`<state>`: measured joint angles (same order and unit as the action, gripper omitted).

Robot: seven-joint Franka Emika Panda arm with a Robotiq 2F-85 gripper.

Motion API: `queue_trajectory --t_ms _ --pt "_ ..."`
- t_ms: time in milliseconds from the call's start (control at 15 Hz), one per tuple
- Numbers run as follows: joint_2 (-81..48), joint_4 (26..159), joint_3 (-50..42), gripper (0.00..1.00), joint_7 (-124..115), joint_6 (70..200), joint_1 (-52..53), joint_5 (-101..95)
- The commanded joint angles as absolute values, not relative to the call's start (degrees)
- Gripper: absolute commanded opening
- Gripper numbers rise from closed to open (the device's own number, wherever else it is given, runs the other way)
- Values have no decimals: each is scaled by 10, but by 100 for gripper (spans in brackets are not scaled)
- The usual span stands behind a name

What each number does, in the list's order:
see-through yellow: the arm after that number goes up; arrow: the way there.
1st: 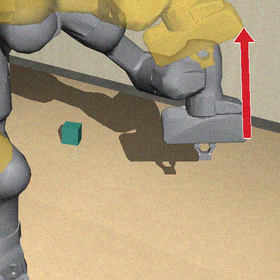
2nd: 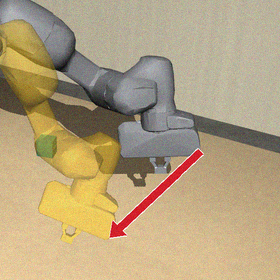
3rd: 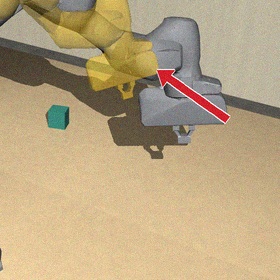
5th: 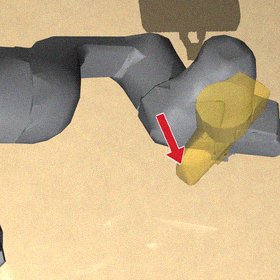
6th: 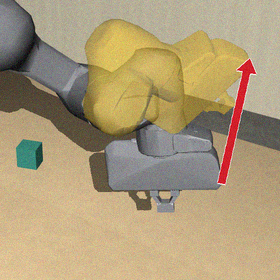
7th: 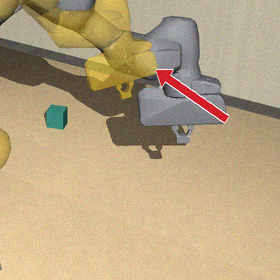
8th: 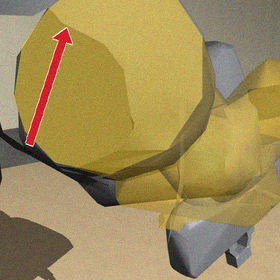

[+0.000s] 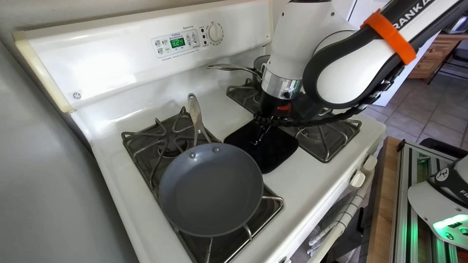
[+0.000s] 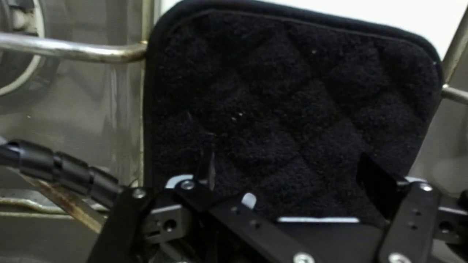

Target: Use the black potholder to remove the glass lid from the pot and then put the lid on the bottom right stove plate

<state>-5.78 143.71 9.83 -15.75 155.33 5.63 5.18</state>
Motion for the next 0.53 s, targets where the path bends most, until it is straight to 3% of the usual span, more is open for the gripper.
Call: queue_trajectory --t_ms 0,67,467 --pt "-96 1418 80 75 -188 1575 77 19" --pt "-102 1414 76 74 -193 1575 80 12" --pt "-118 1396 59 24 -223 1570 95 -25"
